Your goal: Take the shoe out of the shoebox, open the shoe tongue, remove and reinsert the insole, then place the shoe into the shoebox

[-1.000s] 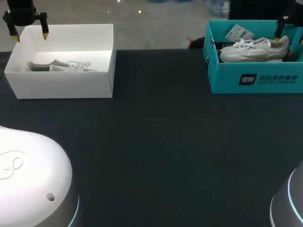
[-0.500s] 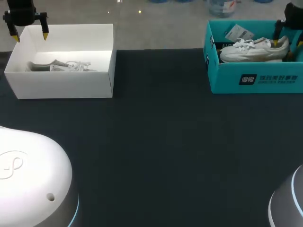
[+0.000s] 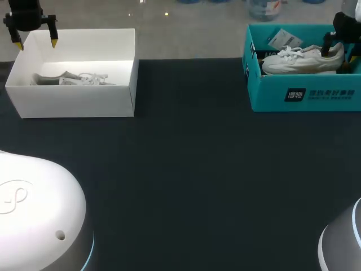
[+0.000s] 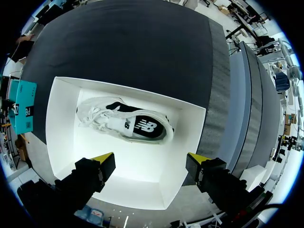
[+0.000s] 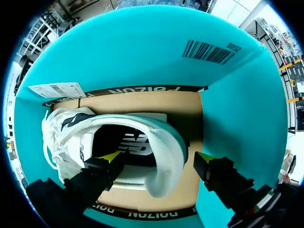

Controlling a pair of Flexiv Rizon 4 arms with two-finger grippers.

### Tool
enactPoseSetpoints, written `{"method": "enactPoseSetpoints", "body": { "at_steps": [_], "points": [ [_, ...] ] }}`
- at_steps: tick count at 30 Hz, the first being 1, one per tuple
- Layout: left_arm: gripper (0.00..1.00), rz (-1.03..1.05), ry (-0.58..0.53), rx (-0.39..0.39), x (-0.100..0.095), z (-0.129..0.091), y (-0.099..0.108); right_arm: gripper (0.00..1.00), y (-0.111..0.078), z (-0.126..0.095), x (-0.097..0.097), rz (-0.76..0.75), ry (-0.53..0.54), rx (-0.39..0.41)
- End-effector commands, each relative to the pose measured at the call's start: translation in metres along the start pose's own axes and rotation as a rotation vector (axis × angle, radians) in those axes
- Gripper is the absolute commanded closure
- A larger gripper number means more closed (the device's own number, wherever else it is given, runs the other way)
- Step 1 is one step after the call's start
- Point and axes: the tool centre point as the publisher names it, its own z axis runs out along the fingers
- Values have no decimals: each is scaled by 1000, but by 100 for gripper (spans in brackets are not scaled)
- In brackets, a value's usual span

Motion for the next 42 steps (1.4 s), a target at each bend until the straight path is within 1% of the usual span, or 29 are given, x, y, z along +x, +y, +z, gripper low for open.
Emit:
{"method": "enactPoseSetpoints", "body": {
  "at_steps": [1, 3, 4, 8, 16, 19, 23, 26, 29, 33, 38, 42],
  "points": [
    [0, 1, 1, -1, 0, 0, 0, 55, 10, 12, -3, -5, 2, 236],
    [0, 1, 1, -1, 0, 0, 0, 83, 9, 12, -3, -9, -5, 244],
    [0, 1, 1, -1, 0, 0, 0, 100, 8, 13, -4, -8, -5, 247],
    [0, 1, 1, -1, 0, 0, 0, 100, 5, 13, -5, -9, -27, 271],
    [0, 1, 1, -1, 0, 0, 0, 100, -3, 8, -10, 41, -42, 285],
    [0, 1, 1, -1, 0, 0, 0, 100, -5, 2, -11, 65, -44, 290],
    [0, 1, 1, -1, 0, 0, 0, 100, -9, -14, -11, 117, -28, 286],
    [0, 1, 1, -1, 0, 0, 0, 100, -12, -32, -7, 127, -15, 277],
    [0, 1, 1, -1, 0, 0, 0, 100, -15, -57, -5, 135, -5, 246],
    [0, 1, 1, -1, 0, 0, 0, 100, -19, -92, -5, 115, -42, 201],
    [0, 1, 1, -1, 0, 0, 0, 100, -24, -140, -6, 115, -84, 118],
    [0, 1, 1, -1, 0, 0, 0, 100, -32, -172, -4, 160, -123, 42]
  ]
}}
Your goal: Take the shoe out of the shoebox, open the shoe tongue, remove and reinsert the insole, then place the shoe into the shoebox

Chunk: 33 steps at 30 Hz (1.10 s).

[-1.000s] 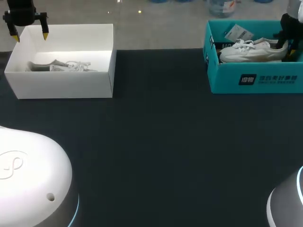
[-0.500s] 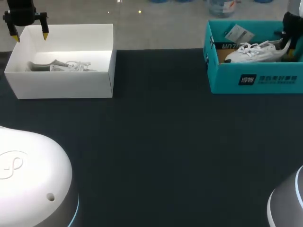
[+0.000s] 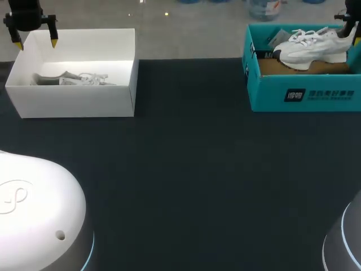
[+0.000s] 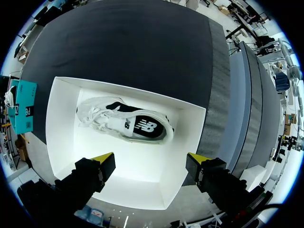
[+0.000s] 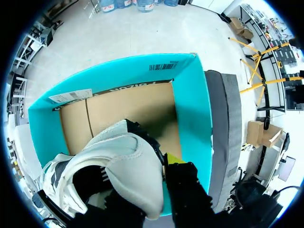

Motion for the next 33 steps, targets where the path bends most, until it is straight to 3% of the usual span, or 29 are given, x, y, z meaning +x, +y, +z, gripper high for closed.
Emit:
{"method": "enactPoseSetpoints", "body": {
  "at_steps": [1, 5, 9, 14, 28, 33],
  "points": [
    [0, 1, 1, -1, 0, 0, 0, 100, -22, -67, 2, 32, -42, -84],
    [0, 1, 1, -1, 0, 0, 0, 100, -33, -94, 13, 68, -89, -206],
    [0, 1, 1, -1, 0, 0, 0, 100, -47, -112, 28, 91, -98, -261],
    [0, 1, 1, -1, 0, 0, 0, 100, -80, -132, 51, 121, -92, -307],
    [0, 1, 1, -1, 0, 0, 0, 100, -174, -146, 88, 209, -126, -341],
    [0, 1, 1, -1, 0, 0, 0, 100, -200, -146, 98, 215, -189, -394]
  ]
}}
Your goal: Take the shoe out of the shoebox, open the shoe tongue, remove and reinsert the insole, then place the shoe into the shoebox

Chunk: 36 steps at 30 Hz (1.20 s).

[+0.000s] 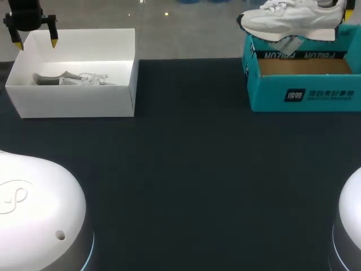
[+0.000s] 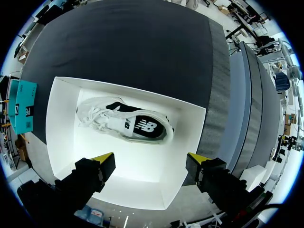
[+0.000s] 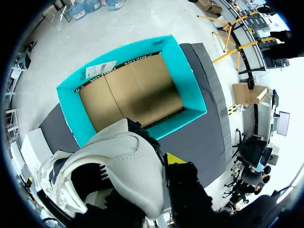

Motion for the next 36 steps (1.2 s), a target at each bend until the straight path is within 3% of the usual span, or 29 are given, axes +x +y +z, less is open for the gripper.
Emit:
{"method": "enactPoseSetpoints", "body": {
  "at_steps": [1, 8, 36],
  "points": [
    [0, 1, 1, -1, 0, 0, 0, 100, -64, 6, 0, 7, -41, -537],
    [0, 1, 1, -1, 0, 0, 0, 100, -83, 12, -3, 29, -56, -528],
    [0, 1, 1, -1, 0, 0, 0, 100, -84, 14, -5, 23, -30, -513]
  ]
}}
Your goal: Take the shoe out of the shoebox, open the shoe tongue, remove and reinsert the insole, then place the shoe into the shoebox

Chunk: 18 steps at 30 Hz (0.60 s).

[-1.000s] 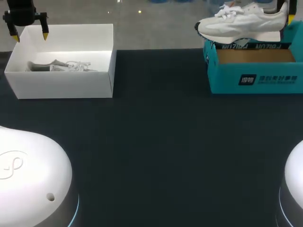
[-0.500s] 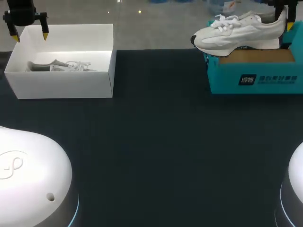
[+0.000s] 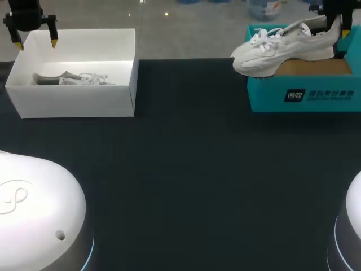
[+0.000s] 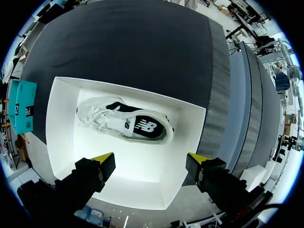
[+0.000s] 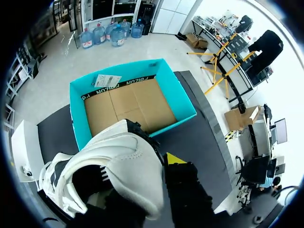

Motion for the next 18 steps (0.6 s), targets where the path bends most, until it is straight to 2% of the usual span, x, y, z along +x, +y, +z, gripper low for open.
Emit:
{"method": "enactPoseSetpoints", "body": {
  "at_steps": [1, 11, 18],
  "points": [
    [0, 1, 1, -1, 0, 0, 0, 100, -11, -1, 2, 1, 11, -47],
    [0, 1, 1, -1, 0, 0, 0, 100, -63, -15, 35, -16, 51, -4],
    [0, 1, 1, -1, 0, 0, 0, 100, -114, -29, 59, -12, 69, 22]
  ]
}}
